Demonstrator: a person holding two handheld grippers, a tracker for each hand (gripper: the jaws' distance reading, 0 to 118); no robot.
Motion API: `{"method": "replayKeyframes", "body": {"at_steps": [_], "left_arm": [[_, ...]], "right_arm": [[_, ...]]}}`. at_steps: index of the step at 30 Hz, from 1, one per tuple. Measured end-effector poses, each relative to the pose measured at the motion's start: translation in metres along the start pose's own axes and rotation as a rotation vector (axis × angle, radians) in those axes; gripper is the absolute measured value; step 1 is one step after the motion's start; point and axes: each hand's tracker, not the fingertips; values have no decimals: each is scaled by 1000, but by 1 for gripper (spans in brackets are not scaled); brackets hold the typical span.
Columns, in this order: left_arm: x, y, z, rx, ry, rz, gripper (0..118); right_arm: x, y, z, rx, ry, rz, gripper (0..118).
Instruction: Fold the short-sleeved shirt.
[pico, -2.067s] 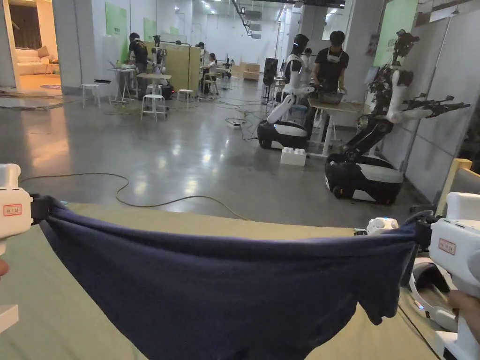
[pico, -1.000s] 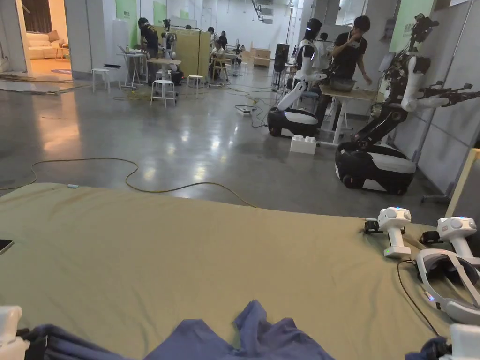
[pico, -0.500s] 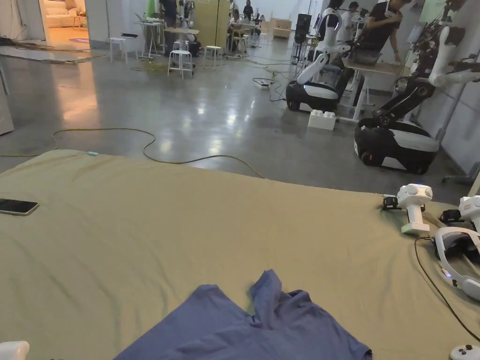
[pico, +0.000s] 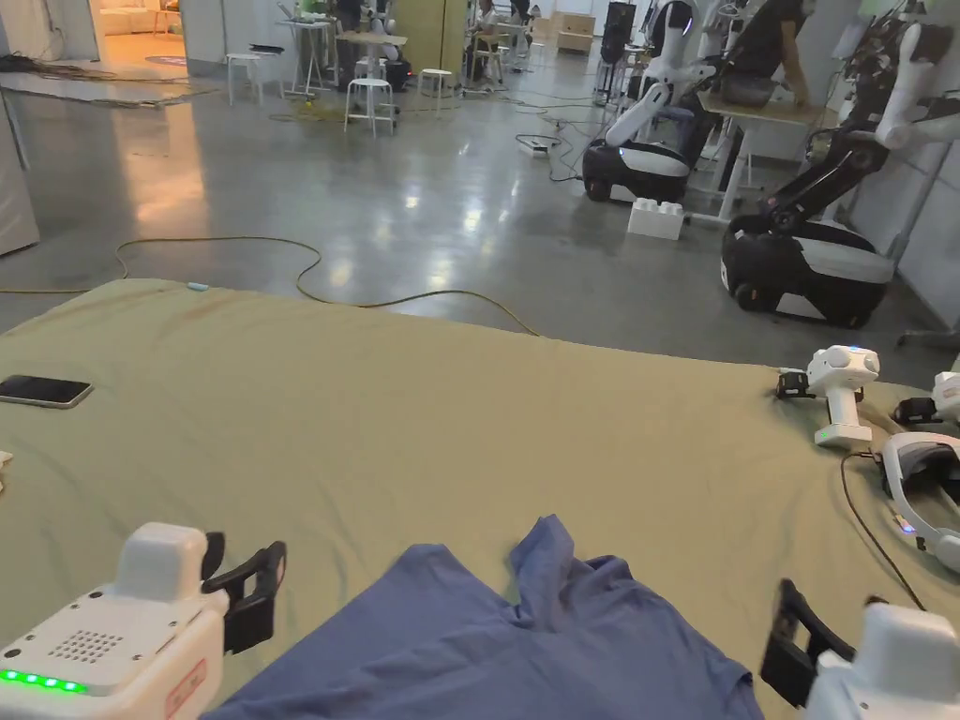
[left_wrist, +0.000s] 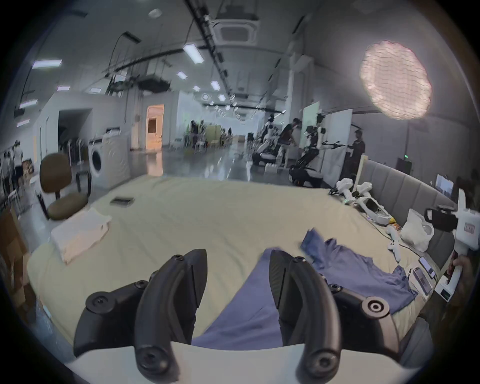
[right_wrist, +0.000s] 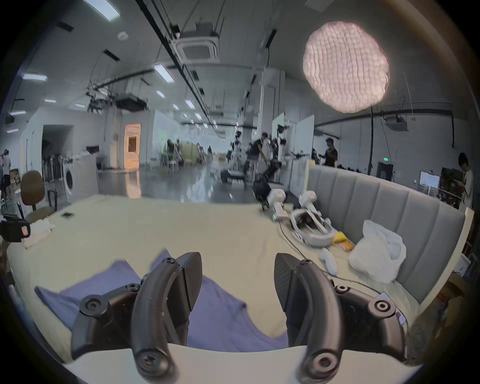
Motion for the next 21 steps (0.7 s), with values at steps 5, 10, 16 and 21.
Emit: {"method": "replayKeyframes", "body": {"at_steps": [5, 10, 16, 21], "left_arm": [[55, 26, 1, 109, 26, -86, 24], [78, 43, -7, 159, 76, -61, 0], [77, 53, -9, 189, 50, -26, 0], [56, 51, -1, 169, 49, -12, 0]], "right_arm": [[-39, 24, 0, 108, 43, 20, 22], [-60, 35, -3, 152, 39, 15, 0], [-64, 37, -9, 155, 65, 8, 0], [-62, 36, -14, 145, 64, -7, 0]]}}
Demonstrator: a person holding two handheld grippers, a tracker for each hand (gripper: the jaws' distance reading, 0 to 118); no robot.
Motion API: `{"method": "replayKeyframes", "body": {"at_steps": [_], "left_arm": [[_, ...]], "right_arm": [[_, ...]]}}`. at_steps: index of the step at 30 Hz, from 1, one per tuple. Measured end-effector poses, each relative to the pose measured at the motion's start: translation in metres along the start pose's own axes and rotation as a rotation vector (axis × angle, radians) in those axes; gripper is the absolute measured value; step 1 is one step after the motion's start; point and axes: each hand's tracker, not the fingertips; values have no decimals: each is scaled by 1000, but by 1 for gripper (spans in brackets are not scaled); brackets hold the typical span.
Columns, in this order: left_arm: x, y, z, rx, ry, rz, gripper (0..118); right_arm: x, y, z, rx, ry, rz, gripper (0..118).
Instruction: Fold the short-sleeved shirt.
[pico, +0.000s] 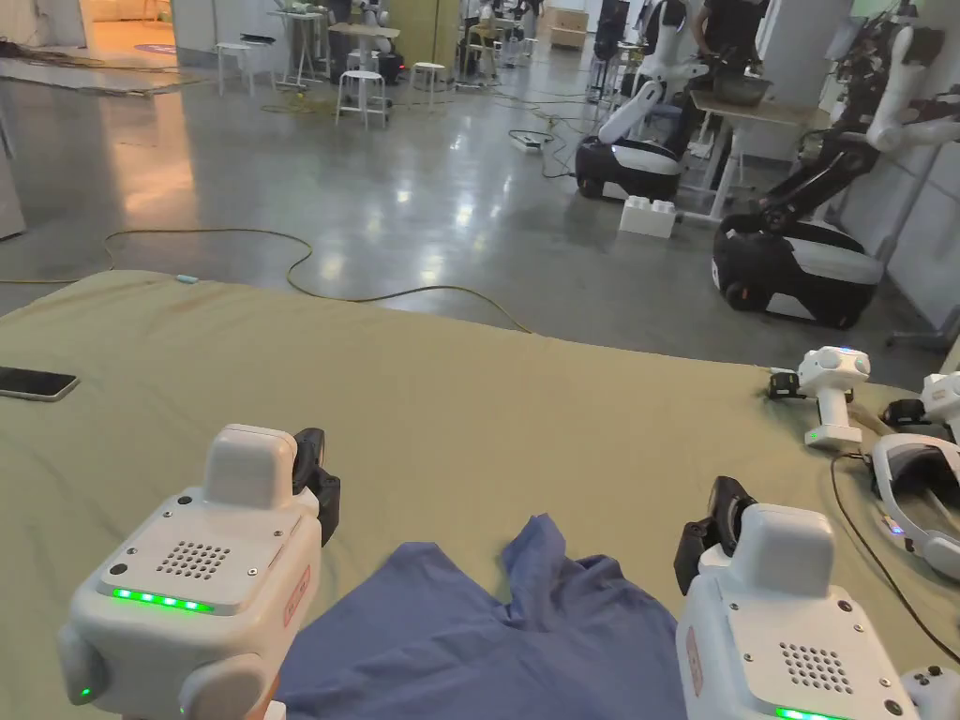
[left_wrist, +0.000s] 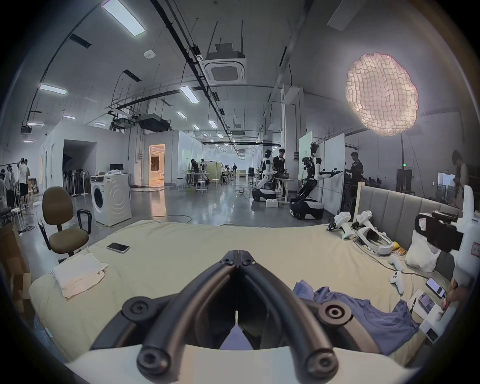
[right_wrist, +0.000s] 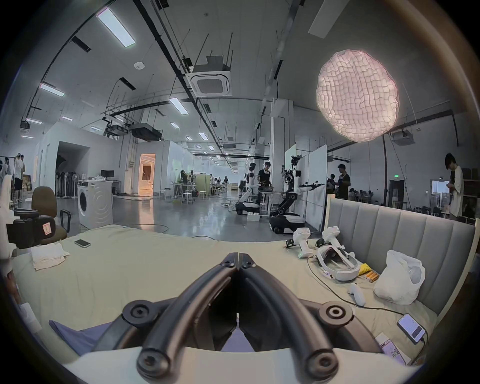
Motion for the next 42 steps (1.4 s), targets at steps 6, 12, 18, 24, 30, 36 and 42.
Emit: {"method": "replayKeyframes", "body": {"at_steps": [6, 12, 18, 24, 30, 36, 42], "left_arm": [[-67, -33, 6, -237, 87, -1, 0], [-148, -97, -6, -640, 134, 95, 0], [-191, -145, -19, -844, 144, 364, 62], [-192, -176, -33, -963, 196, 414, 62], [-169, -188, -42, -983, 263, 247, 61], [-140, -192, -46, -963, 255, 105, 34], [-135, -191, -35, -948, 221, 59, 8]], "right_arm": [[-1, -8, -10, -44, 25, 1, 0], [-11, -27, -22, -111, 57, 20, 0], [-20, -46, -33, -182, 77, 44, 0], [-22, -61, -37, -236, 80, 68, 0], [-18, -73, -45, -278, 77, 90, 0], [-10, -84, -74, -344, 68, 81, 0], [6, -99, -148, -483, 98, 178, 5]]}}
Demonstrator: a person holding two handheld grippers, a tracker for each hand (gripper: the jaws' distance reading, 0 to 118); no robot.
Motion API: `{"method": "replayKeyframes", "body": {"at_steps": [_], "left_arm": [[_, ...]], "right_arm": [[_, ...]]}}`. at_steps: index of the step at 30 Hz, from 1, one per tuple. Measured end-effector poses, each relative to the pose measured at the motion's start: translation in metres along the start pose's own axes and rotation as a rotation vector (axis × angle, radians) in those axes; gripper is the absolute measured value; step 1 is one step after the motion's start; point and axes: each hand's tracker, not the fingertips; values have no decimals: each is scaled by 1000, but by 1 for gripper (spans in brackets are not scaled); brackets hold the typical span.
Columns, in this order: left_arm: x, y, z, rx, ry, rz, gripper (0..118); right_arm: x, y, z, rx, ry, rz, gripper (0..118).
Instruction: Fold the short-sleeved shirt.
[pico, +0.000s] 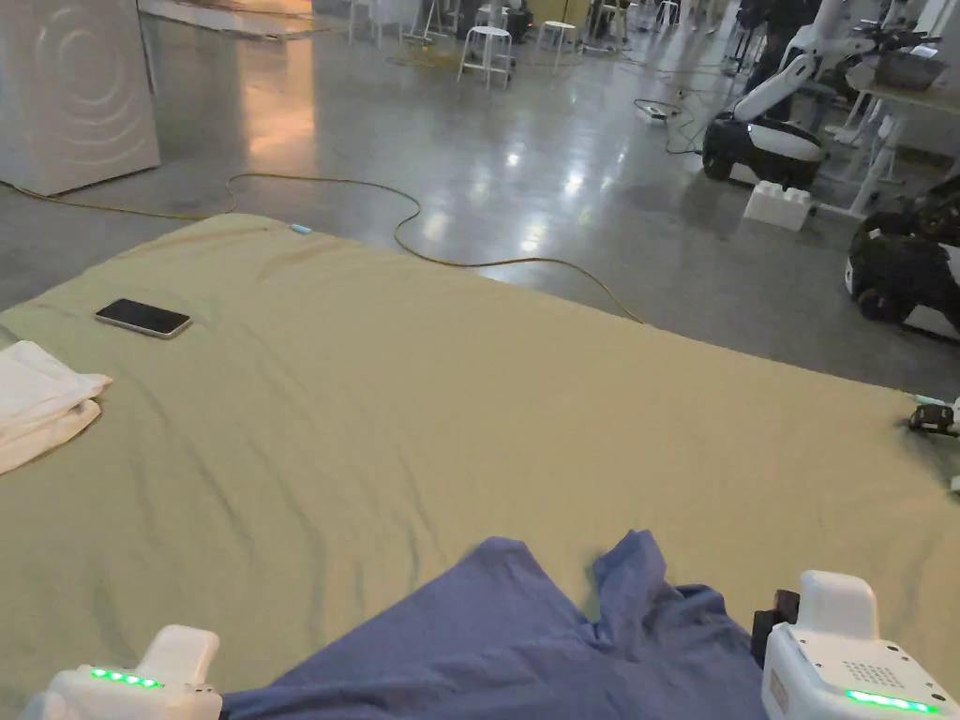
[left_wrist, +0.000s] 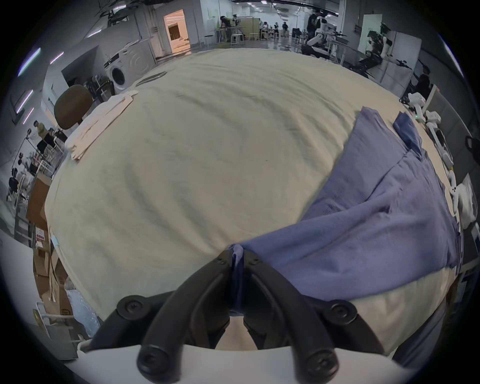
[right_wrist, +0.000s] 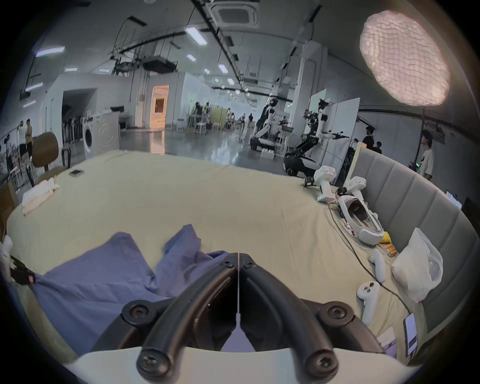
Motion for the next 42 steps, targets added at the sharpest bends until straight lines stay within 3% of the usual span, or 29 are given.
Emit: {"method": "replayKeyframes", "body": {"at_steps": [1, 3, 4, 14, 19, 22, 23, 26, 30, 34, 37, 39, 42], "left_arm": [[-3, -2, 2, 10, -10, 14, 8], [-10, -5, 7, 29, -36, 51, 8], [-12, -7, 9, 42, -39, 62, 8], [-9, -13, 37, 74, -62, 106, 8], [-2, -10, 40, 69, -52, 108, 8], [2, -10, 40, 64, -46, 103, 8], [1, -10, 39, 63, -45, 104, 8], [3, -10, 42, 70, -42, 106, 8], [-1, -5, 51, 112, -44, 113, 8], [-7, 4, 67, 199, -66, 104, 8], [-3, 12, 84, 274, -82, 75, 8], [-1, 22, 96, 321, -92, 65, 8], [3, 45, 118, 401, -121, 42, 8]], "right_arm": [[4, 3, -14, -38, 13, 16, 14], [14, 6, -46, -134, 84, 25, 51], [18, 6, -61, -176, 105, 20, 64], [22, -18, -188, -521, 287, -20, 65], [14, -18, -200, -510, 255, 1, 67], [6, -22, -194, -487, 260, 35, 59], [3, -24, -192, -468, 259, 57, 50], [-6, -26, -181, -452, 274, 82, 4], [-3, -19, -153, -366, 237, 105, 3], [22, -2, -97, -226, 218, -17, 3], [42, 7, -51, -174, 194, -43, 3], [58, 16, -19, -94, 123, -30, 3], [86, 34, 28, 16, 91, -96, 3]]}}
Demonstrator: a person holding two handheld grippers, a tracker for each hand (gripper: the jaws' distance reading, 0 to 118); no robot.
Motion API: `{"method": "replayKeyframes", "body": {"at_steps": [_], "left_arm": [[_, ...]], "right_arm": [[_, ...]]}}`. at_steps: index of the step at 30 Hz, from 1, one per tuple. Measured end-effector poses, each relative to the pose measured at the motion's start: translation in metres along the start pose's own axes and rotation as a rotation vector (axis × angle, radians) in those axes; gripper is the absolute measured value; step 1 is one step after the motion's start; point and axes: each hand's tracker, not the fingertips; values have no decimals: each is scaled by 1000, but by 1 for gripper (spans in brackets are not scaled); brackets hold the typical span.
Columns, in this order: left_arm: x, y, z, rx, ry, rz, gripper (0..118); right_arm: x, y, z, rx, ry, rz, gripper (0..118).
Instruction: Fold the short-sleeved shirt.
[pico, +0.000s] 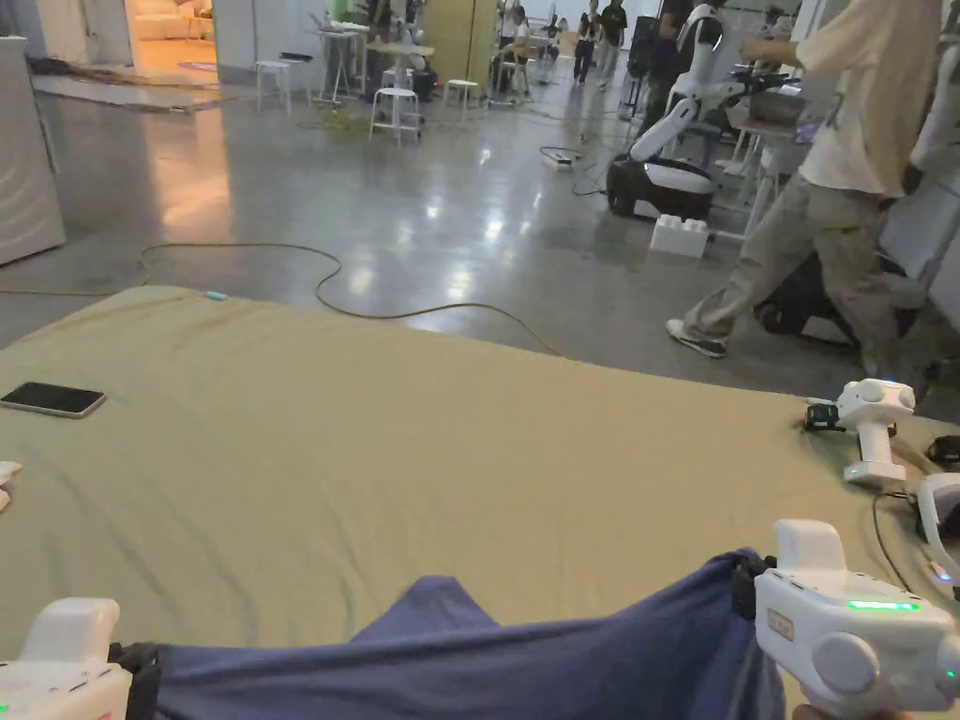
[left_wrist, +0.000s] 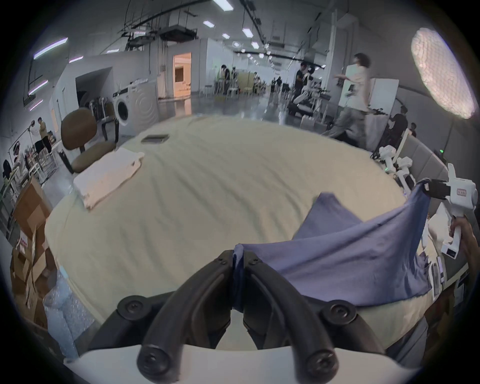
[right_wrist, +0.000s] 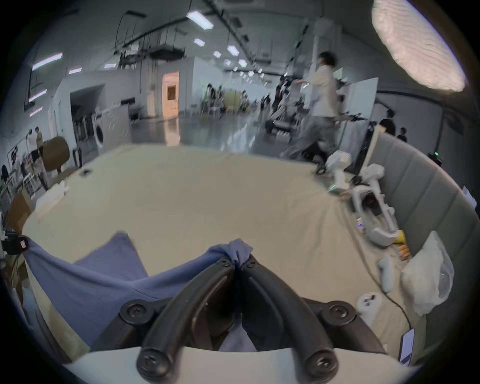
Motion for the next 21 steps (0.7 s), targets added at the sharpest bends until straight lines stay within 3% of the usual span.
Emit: {"method": "replayKeyframes", "body": {"at_steps": [11, 21], "left_arm": [[49, 163, 35, 252, -106, -74, 8], [83, 301, 54, 379, -140, -112, 8]], "right_arm": [[39, 117, 129, 309, -161, 60, 3], [67, 217, 159, 405, -228, -3, 3]]}}
